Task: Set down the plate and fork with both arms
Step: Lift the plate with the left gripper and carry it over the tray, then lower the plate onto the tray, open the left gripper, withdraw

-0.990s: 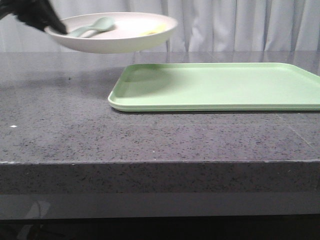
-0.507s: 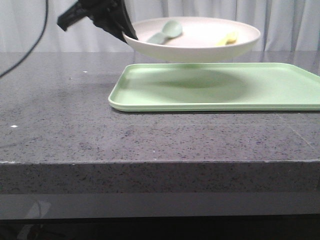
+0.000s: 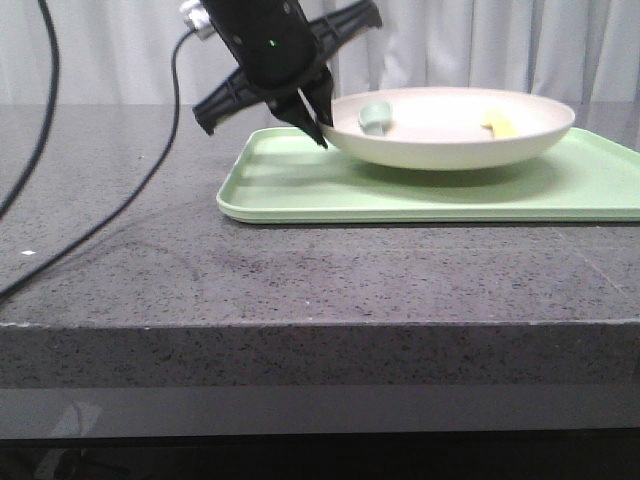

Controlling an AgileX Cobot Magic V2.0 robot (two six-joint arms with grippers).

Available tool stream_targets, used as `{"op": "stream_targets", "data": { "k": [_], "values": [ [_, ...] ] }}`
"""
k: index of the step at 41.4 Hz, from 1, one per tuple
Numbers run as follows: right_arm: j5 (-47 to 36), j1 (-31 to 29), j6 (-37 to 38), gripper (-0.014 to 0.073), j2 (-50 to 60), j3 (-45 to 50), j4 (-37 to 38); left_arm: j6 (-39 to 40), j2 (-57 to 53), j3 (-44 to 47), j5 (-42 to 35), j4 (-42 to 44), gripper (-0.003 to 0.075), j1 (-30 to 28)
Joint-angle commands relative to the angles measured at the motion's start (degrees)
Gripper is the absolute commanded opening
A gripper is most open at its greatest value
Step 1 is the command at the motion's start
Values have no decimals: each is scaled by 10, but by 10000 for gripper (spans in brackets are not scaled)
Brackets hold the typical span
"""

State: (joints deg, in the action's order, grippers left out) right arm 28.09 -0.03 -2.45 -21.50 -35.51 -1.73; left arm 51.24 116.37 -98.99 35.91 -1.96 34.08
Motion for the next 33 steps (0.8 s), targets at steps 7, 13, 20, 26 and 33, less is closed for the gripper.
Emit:
{"op": "stream_targets", "data": {
  "k": [7, 13, 20, 26, 33],
  "values": [
    [-43, -3, -4, 550, -9, -18, 7, 29, -22, -21, -36, 20, -20, 20],
    [-43, -3, -4, 550, -9, -18, 7, 29, -22, -21, -21, 20, -10, 20],
    [-43, -3, -4, 550, -9, -18, 7, 29, -22, -21, -22, 20, 139, 20],
    [-43, -3, -4, 550, -9, -18, 7, 23, -23, -21, -24, 20, 306, 20],
    [-44, -3, -4, 550, -9, -18, 7, -67, -49, -21, -14, 20, 374, 24]
  ]
}}
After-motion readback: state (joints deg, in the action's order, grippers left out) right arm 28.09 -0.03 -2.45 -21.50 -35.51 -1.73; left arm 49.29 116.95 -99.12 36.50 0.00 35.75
